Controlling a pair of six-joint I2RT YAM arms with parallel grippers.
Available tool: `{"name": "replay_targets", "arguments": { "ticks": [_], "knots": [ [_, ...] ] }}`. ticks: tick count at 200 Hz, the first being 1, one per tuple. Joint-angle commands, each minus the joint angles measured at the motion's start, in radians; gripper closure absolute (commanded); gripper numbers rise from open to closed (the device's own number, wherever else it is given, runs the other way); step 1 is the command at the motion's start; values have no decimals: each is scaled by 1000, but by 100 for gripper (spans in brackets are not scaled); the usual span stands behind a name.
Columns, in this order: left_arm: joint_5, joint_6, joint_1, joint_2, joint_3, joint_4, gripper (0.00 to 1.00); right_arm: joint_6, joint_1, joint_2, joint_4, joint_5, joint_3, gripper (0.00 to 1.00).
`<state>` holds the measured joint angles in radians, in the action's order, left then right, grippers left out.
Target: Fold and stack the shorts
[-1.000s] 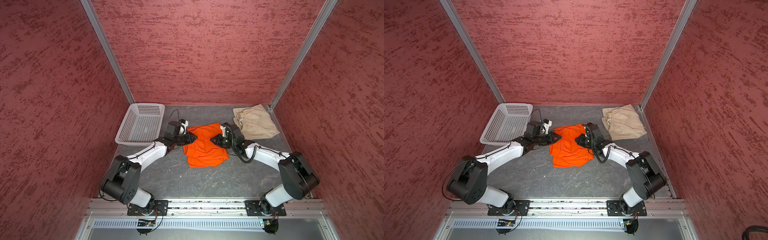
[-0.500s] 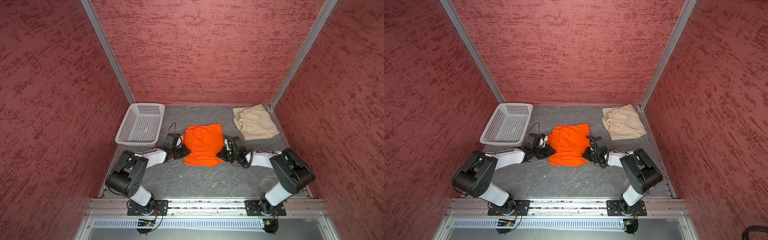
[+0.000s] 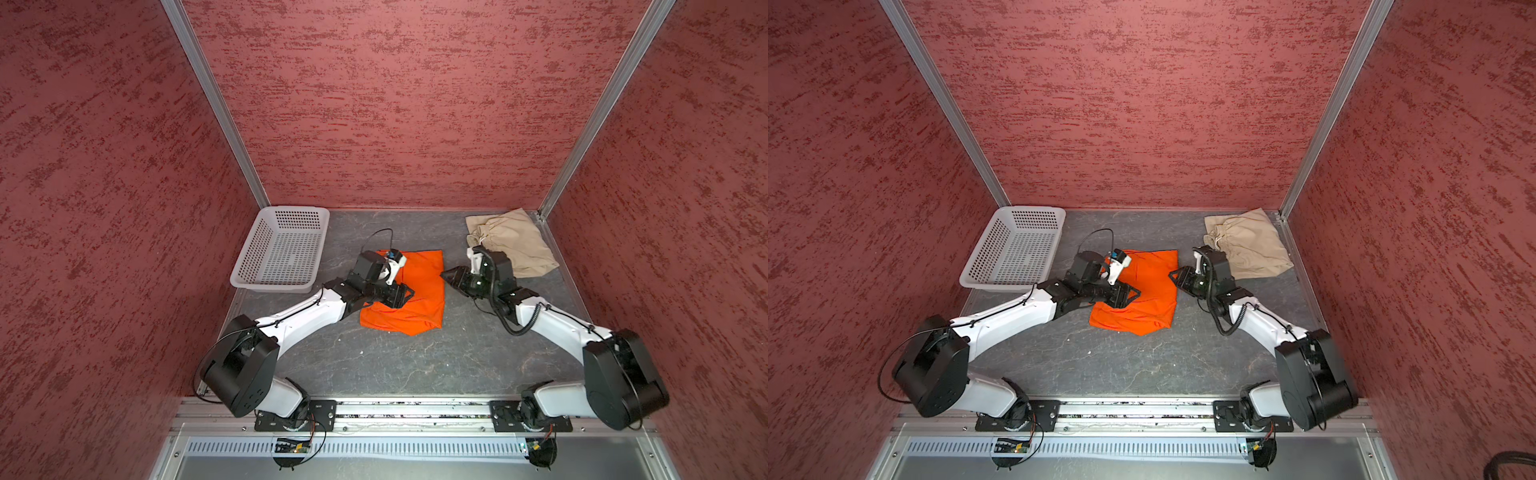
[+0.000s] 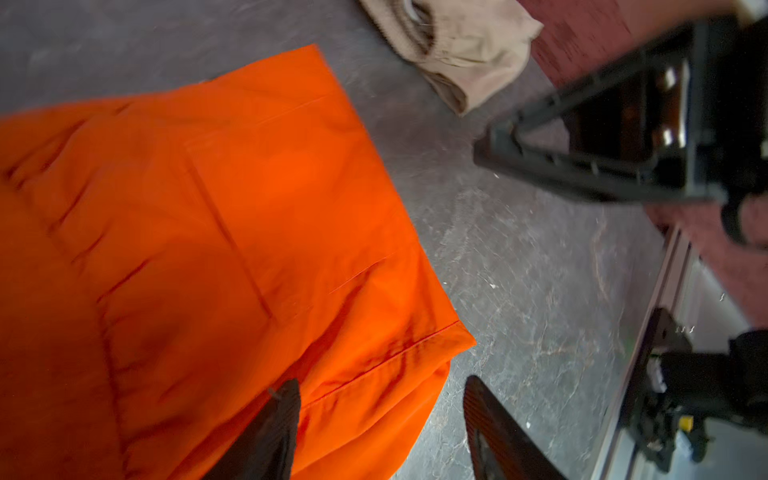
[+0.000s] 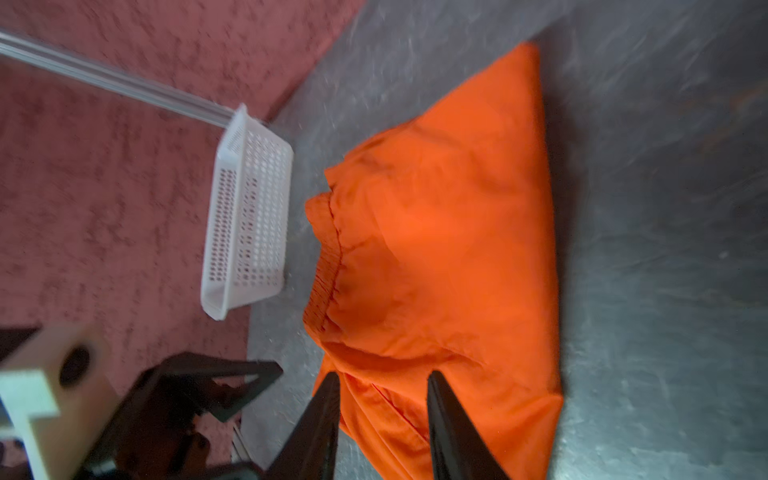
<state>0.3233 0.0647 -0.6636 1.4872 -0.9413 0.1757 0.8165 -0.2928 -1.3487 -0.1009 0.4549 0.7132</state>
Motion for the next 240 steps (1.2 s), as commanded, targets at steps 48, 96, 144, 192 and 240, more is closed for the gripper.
{"name": "replay_targets", "arguments": {
  "ticks": [48,96,144,192,240],
  "knots": [
    [-49,-614,-198,260,-83,-38,29,-9,204,160,47,114,-159,56],
    [-129,-689,-223,387,-114,-92,32,12,218,186,44,117,-223,54],
    [-222,-667,-247,436,-105,-166,78,78,219,163,-12,122,-270,51],
    [-39,-481,-203,308,-56,-250,93,307,180,-10,-324,215,-309,48],
    [26,-399,-174,245,30,-380,93,549,100,-274,-677,226,-271,42]
  ]
}}
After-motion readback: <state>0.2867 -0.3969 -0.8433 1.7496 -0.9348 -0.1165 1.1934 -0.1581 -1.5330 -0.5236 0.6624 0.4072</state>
